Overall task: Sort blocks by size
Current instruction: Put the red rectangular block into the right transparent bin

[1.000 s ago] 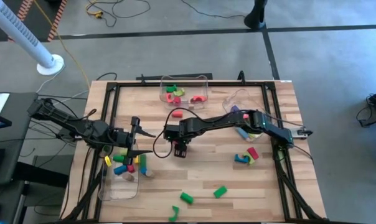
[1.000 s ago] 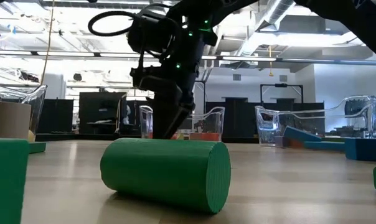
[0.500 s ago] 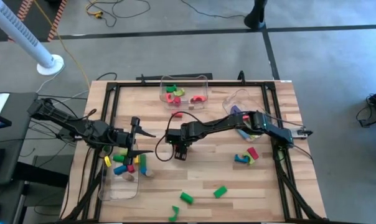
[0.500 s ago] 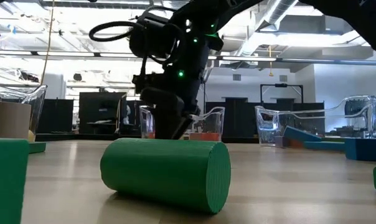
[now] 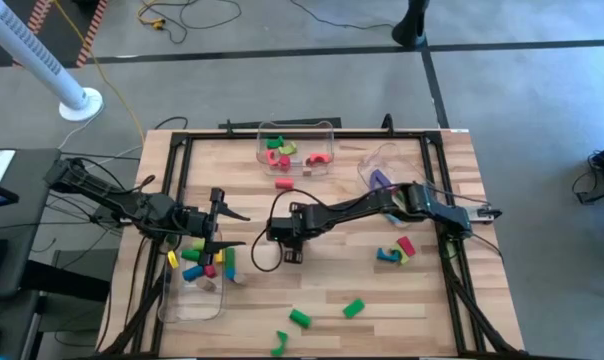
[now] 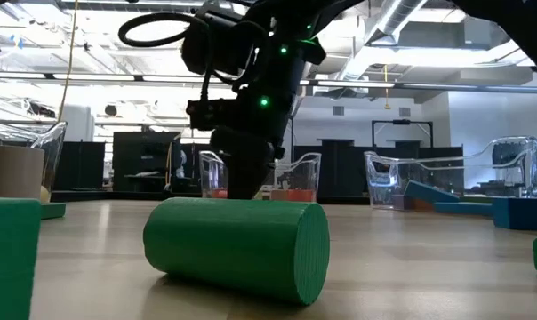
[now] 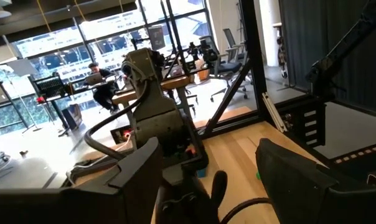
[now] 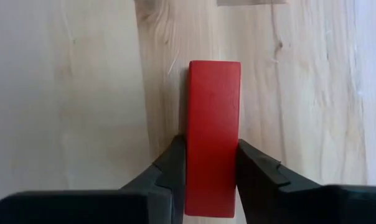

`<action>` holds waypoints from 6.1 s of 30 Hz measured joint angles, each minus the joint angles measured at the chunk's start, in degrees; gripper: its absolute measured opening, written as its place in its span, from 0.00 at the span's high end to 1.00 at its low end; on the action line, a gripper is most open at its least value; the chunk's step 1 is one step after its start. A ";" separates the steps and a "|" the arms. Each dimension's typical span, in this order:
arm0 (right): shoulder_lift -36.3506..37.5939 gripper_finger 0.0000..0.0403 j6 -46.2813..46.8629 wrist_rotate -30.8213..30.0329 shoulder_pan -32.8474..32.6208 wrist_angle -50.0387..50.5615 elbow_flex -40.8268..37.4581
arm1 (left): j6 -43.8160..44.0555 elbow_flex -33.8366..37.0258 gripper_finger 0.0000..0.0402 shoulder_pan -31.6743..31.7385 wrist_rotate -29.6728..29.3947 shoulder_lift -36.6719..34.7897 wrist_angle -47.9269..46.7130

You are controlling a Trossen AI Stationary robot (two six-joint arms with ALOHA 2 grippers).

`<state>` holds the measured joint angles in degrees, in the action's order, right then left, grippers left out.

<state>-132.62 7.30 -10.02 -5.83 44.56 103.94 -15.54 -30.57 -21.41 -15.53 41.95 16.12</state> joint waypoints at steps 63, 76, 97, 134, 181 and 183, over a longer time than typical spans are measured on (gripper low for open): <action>26.47 0.66 -8.27 14.75 -0.34 1.51 -0.09 | -42.96 -4.46 0.47 3.87 -5.55 31.78 20.25; 26.45 0.66 -8.44 14.75 -0.50 1.70 -0.09 | -44.51 -5.66 0.47 3.87 -8.81 32.65 20.85; 26.41 0.66 -4.81 17.88 0.36 1.77 -0.09 | -43.76 -5.64 0.73 3.91 -8.74 32.58 18.75; 27.67 0.35 -8.86 6.08 1.34 19.86 -0.09 | -33.87 -5.57 0.86 7.02 -5.59 32.65 14.97; 58.01 0.35 -27.13 -13.04 -4.32 -45.37 -47.06 | 8.09 -5.60 0.87 29.27 30.53 33.16 35.19; 56.46 0.35 -28.86 -13.14 -4.26 -48.35 -47.06 | 8.12 -5.60 0.87 29.27 30.52 33.16 34.29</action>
<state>-76.16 -21.56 -23.16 -10.09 -3.79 56.88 -7.42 -36.16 7.86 14.99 75.11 50.41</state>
